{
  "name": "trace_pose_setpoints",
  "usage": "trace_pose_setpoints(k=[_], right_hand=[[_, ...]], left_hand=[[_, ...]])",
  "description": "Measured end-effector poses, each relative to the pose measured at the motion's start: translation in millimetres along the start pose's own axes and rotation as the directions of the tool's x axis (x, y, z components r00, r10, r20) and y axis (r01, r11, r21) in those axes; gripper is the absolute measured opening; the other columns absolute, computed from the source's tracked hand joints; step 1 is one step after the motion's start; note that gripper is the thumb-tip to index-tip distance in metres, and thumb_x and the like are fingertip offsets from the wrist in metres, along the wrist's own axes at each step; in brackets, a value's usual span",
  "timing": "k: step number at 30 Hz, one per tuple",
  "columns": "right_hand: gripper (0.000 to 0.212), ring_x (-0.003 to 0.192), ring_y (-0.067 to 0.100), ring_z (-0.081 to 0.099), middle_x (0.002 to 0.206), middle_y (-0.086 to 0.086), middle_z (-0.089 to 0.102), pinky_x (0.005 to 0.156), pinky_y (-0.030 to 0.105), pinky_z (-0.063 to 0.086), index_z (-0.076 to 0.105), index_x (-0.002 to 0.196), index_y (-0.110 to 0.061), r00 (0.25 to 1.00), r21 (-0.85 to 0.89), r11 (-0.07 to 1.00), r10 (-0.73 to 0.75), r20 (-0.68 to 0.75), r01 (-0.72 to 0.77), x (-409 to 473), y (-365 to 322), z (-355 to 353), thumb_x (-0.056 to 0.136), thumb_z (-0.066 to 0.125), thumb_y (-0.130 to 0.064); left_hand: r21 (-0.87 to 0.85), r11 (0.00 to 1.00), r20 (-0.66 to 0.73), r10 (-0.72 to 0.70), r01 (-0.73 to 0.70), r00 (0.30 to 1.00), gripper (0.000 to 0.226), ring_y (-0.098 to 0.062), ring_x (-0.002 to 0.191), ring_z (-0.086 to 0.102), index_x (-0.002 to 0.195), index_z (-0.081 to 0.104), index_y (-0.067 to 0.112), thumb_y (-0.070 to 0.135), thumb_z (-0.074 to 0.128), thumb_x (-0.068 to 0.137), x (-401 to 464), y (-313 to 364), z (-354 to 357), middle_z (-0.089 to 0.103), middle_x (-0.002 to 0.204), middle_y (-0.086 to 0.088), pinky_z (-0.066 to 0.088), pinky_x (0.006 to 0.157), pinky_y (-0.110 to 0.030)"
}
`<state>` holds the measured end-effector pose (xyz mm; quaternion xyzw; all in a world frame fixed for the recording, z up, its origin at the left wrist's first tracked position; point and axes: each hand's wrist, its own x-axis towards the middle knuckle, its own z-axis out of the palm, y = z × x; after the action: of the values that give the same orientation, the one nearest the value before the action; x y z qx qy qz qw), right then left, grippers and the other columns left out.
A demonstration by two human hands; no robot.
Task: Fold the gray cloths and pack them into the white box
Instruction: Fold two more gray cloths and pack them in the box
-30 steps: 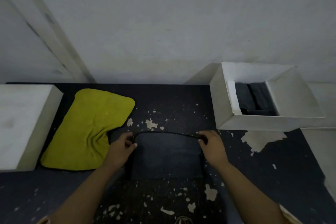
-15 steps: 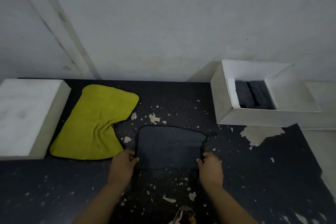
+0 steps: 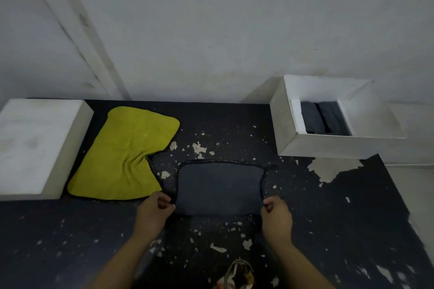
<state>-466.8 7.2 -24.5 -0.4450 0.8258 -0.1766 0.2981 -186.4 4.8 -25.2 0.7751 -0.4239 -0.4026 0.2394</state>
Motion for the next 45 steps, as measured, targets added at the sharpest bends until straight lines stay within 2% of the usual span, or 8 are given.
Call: trace_pose_setpoints(k=[7,12,22,27,32,37,40,45], right_hand=[[0.019,0.102,0.019,0.050,0.107,0.003,0.057,0.088,0.034,0.039,0.056,0.105,-0.018,0.997,-0.224,0.972,-0.078,0.005,0.077,-6.5,6.5,6.5,0.087,0.055,-0.012],[0.024,0.105,0.019,0.050,0.110,0.005,0.055,0.093,0.034,0.042,0.056,0.112,-0.013,0.969,-0.157,0.966,-0.223,-0.111,0.204,3.6,-7.5,5.9,0.088,0.056,-0.014],[0.051,0.146,0.015,0.005,0.158,-0.003,0.012,0.118,0.034,0.005,0.017,0.147,-0.021,0.912,-0.475,0.779,-0.372,0.174,0.409,22.3,-1.4,25.7,0.099,0.031,-0.027],[0.050,0.145,0.020,-0.007,0.159,-0.003,0.003,0.116,0.038,-0.004,0.012,0.148,-0.022,0.895,-0.499,0.743,-0.380,0.235,0.446,21.2,10.3,28.1,0.100,0.023,-0.030],[0.049,0.146,0.028,0.000,0.158,-0.004,0.011,0.116,0.049,0.008,0.016,0.147,-0.024,0.895,-0.504,0.743,-0.325,0.304,0.441,20.3,12.7,23.6,0.100,0.027,-0.033],[0.051,0.096,0.028,0.065,0.115,0.009,0.065,0.077,0.046,0.054,0.063,0.115,-0.017,0.915,-0.506,0.772,-0.390,0.100,0.384,7.6,15.3,19.1,0.069,0.080,-0.030],[0.056,0.081,0.024,0.063,0.094,0.008,0.066,0.072,0.040,0.053,0.062,0.115,-0.010,0.967,-0.440,0.868,-0.255,0.002,0.230,2.8,13.8,23.6,0.067,0.082,-0.032],[0.040,0.113,0.014,0.046,0.123,-0.003,0.056,0.098,0.031,0.032,0.044,0.129,-0.021,0.996,-0.278,0.958,-0.083,-0.006,0.078,7.2,9.6,27.6,0.093,0.050,-0.036]], left_hand=[[0.254,0.959,0.106,0.097,-0.122,0.990,0.017,-0.011,0.066,0.054,0.086,0.053,0.017,0.005,0.066,0.081,-3.1,-10.7,10.6,0.056,0.070,0.002,0.045,0.062,-0.028],[0.444,0.825,0.129,0.327,-0.350,0.936,0.030,-0.020,0.096,0.052,0.112,0.054,0.014,0.006,0.059,0.084,2.0,6.5,15.3,0.051,0.107,-0.005,0.048,0.078,-0.031],[0.337,0.557,0.565,0.525,-0.759,0.636,0.049,-0.016,0.125,0.039,0.134,0.045,0.022,0.002,0.044,0.089,26.7,103.2,98.7,0.043,0.136,0.001,0.040,0.103,-0.033],[0.319,0.570,0.604,0.494,-0.757,0.626,0.048,-0.022,0.125,0.038,0.139,0.037,0.017,0.006,0.043,0.092,27.1,148.9,150.3,0.039,0.137,-0.006,0.041,0.103,-0.040],[0.507,0.544,0.554,0.388,-0.669,0.736,0.028,-0.030,0.107,0.052,0.121,0.050,0.007,0.008,0.049,0.093,36.8,172.2,178.5,0.048,0.123,-0.017,0.047,0.091,-0.040],[0.484,0.503,0.605,0.398,-0.716,0.689,0.026,-0.029,0.100,0.057,0.113,0.048,0.005,-0.002,0.051,0.088,48.0,176.0,184.3,0.055,0.113,-0.019,0.048,0.087,-0.036],[0.425,0.527,0.653,0.384,-0.735,0.653,0.021,-0.029,0.101,0.055,0.109,0.056,0.002,-0.002,0.044,0.092,58.7,177.1,180.5,0.055,0.113,-0.021,0.045,0.091,-0.035],[0.345,0.495,0.756,0.357,-0.798,0.549,0.025,-0.027,0.103,0.051,0.112,0.061,0.001,-0.001,0.043,0.094,70.7,177.1,157.7,0.051,0.114,-0.014,0.040,0.090,-0.026]])
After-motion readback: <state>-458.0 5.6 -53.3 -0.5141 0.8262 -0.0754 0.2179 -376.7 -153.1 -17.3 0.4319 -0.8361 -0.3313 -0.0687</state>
